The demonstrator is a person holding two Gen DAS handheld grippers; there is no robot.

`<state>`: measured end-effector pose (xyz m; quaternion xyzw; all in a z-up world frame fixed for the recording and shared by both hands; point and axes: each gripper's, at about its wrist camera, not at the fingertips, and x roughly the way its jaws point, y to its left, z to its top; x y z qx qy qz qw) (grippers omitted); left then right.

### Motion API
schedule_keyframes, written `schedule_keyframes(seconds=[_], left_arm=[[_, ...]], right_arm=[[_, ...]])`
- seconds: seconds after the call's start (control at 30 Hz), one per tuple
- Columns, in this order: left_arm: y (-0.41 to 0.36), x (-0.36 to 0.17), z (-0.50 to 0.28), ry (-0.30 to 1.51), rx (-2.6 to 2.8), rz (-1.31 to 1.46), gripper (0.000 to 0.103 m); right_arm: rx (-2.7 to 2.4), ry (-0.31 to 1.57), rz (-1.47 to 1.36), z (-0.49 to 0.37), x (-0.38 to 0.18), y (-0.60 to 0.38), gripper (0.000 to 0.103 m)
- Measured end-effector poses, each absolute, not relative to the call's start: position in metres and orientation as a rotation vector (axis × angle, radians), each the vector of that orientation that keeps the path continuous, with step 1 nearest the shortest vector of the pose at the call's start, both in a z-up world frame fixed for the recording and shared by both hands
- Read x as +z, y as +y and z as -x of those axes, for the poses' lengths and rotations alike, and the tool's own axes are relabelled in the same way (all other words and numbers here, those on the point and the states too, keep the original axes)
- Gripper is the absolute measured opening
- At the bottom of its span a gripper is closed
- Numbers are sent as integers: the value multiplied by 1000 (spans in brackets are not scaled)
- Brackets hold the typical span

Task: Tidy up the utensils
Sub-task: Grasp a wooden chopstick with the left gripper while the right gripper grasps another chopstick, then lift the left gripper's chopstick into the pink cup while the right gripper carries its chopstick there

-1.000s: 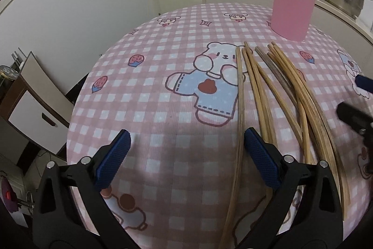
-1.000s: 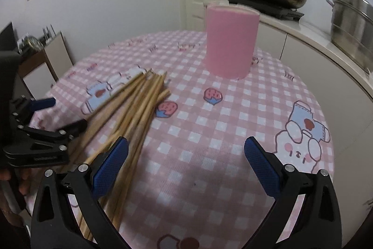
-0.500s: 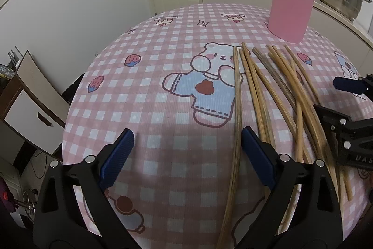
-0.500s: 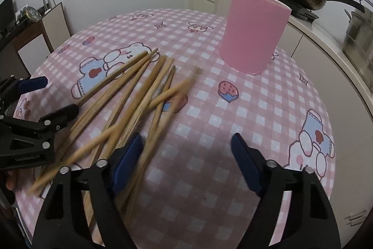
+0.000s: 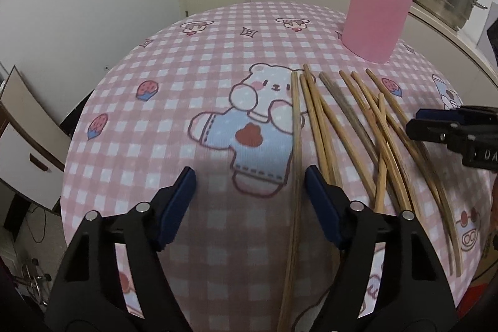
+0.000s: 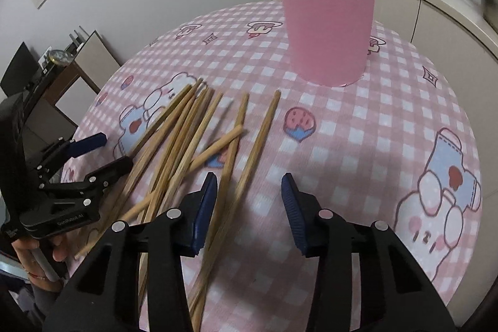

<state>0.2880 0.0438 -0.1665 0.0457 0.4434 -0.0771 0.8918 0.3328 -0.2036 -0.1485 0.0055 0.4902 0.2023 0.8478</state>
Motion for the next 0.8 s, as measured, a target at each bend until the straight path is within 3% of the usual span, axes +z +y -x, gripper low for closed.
schedule_keyframes(seconds=[0.2, 0.47, 0.53, 0.7, 0.8], left_arm=[[40, -167, -307, 952, -183, -103, 60], [32, -168, -329, 1009, -219, -122, 37], [27, -167, -335, 1023, -221, -130, 33], [20, -167, -342, 1032, -253, -114, 6], [20, -164, -343, 1033, -260, -101, 6]], right_arm=[[378, 1053, 90, -350, -149, -190, 26], [348, 1071, 202, -372, -153, -176, 10], [345, 1075, 211, -376, -154, -174, 9], [351, 1084, 210, -380, -153, -170, 5], [369, 1082, 179, -382, -151, -170, 5]])
